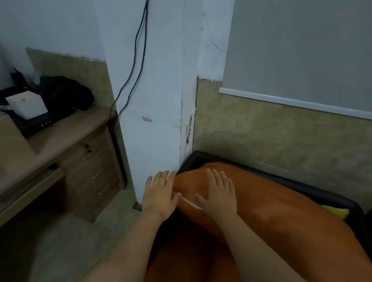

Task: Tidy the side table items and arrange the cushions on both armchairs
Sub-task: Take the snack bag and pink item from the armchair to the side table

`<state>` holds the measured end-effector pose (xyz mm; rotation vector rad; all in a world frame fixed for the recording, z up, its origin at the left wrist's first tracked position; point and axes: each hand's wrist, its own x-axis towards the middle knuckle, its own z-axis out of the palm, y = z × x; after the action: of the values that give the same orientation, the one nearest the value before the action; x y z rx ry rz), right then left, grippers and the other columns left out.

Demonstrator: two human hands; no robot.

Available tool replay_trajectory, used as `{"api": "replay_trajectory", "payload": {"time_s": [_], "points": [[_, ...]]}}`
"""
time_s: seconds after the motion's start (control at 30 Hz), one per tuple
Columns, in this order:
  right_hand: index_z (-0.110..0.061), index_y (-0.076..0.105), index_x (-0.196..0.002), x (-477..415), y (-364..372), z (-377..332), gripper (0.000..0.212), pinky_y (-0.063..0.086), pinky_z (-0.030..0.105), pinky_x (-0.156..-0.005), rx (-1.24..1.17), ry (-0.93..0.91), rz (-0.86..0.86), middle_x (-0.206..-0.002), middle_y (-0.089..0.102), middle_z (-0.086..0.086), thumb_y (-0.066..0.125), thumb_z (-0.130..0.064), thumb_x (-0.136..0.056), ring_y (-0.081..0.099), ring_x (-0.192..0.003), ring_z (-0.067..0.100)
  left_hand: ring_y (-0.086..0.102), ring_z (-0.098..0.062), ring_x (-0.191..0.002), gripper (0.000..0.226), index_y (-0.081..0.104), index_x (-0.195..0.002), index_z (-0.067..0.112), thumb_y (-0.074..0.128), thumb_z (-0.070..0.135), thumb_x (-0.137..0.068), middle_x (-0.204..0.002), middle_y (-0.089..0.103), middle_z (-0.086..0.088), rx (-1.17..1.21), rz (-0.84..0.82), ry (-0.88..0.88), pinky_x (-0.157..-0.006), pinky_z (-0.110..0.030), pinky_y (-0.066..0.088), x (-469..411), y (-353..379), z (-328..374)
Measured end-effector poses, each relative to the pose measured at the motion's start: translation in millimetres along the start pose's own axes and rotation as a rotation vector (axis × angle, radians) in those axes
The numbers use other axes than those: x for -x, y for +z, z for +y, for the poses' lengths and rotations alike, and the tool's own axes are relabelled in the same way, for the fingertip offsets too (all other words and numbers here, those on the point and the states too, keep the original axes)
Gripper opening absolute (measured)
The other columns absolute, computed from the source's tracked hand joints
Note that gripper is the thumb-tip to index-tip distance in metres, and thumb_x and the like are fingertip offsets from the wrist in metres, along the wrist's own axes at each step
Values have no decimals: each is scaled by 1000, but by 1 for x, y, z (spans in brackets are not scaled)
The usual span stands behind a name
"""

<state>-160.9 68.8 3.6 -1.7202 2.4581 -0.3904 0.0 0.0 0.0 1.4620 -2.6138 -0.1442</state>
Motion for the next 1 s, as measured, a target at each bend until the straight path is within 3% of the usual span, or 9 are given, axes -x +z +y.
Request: {"api": "replay_trajectory", "payload": {"time_s": [0.2, 0.47, 0.7, 1.0], "points": [[-20, 4, -152, -70, 20, 6, 83, -3, 38, -118, -18, -44, -74, -160, 5, 1, 46, -56, -90, -5, -147, 19, 13, -21, -145, 65, 11, -152, 20, 34, 48, -97, -158, 17, -3, 39, -27, -82, -119, -41, 7, -67, 24, -26], [-21, 11, -152, -107, 72, -9, 84, 2, 38, -120, -38, -96, -145, -159, 14, -1, 50, -58, -87, 3, -147, 17, 18, -24, -143, 66, 18, -150, 18, 44, 44, -95, -156, 23, -5, 119, -129, -104, -117, -43, 14, -91, 69, -68], [-20, 24, -148, -127, 120, -39, 78, 12, 35, -117, -95, -142, -175, -151, 33, 3, 59, -51, -85, 24, -141, 20, 20, -25, -142, 69, 16, -150, 18, 47, 43, -94, -156, 22, -6, 95, -225, -111, -115, -40, 14, -95, 102, -123], [-17, 15, -150, -169, 180, -71, 97, -16, 41, -114, 208, -142, -259, -159, 13, 3, 59, -65, -78, -3, -147, 21, 17, -22, -144, 70, 13, -151, 18, 41, 49, -95, -157, 20, -5, 69, -302, -28, -116, -40, 11, -116, 145, -171]]}}
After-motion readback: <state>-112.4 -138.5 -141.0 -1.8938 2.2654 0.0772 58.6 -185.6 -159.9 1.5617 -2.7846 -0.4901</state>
